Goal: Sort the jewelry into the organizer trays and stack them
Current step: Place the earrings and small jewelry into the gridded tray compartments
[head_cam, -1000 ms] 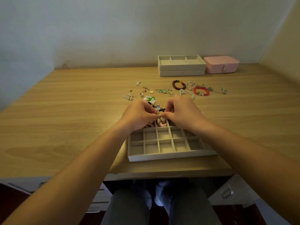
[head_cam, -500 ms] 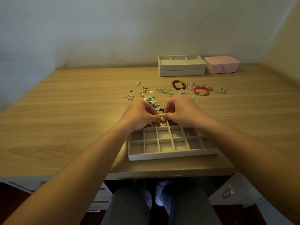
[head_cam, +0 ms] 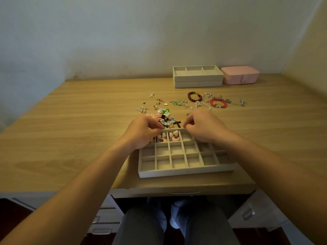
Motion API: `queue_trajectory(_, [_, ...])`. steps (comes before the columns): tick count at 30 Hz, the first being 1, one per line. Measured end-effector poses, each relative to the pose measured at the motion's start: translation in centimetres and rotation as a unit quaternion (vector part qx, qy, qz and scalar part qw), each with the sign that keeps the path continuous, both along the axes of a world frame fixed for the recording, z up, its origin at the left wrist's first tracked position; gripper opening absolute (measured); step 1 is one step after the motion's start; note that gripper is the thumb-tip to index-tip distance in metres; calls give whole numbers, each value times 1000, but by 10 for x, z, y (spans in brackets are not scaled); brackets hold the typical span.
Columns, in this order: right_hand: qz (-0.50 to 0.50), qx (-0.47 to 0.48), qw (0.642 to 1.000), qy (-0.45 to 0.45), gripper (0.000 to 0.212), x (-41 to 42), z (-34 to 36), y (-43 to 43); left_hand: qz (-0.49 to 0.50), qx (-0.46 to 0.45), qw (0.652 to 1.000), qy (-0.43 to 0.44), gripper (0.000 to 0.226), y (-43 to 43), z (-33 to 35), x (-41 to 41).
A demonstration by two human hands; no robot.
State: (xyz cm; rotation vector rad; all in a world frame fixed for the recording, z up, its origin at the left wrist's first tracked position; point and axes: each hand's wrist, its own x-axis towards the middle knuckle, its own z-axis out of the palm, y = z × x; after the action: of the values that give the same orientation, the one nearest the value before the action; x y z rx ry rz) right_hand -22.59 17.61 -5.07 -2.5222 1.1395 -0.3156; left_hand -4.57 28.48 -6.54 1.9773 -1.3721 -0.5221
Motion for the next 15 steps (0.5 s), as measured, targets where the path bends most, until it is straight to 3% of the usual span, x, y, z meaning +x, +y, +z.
queue_trajectory(4, [-3,0,1000,-22,23,7,3,-2,6,20,1000,1,10,3,3,9])
queue_trajectory(8, [9,6,998,-66,16,20,10,-16,58,-22,998,26,8,-5,5,18])
queue_trajectory(15, [48,54,997,-24,22,40,6,-43,71,-64,994,55,7,-44,16,16])
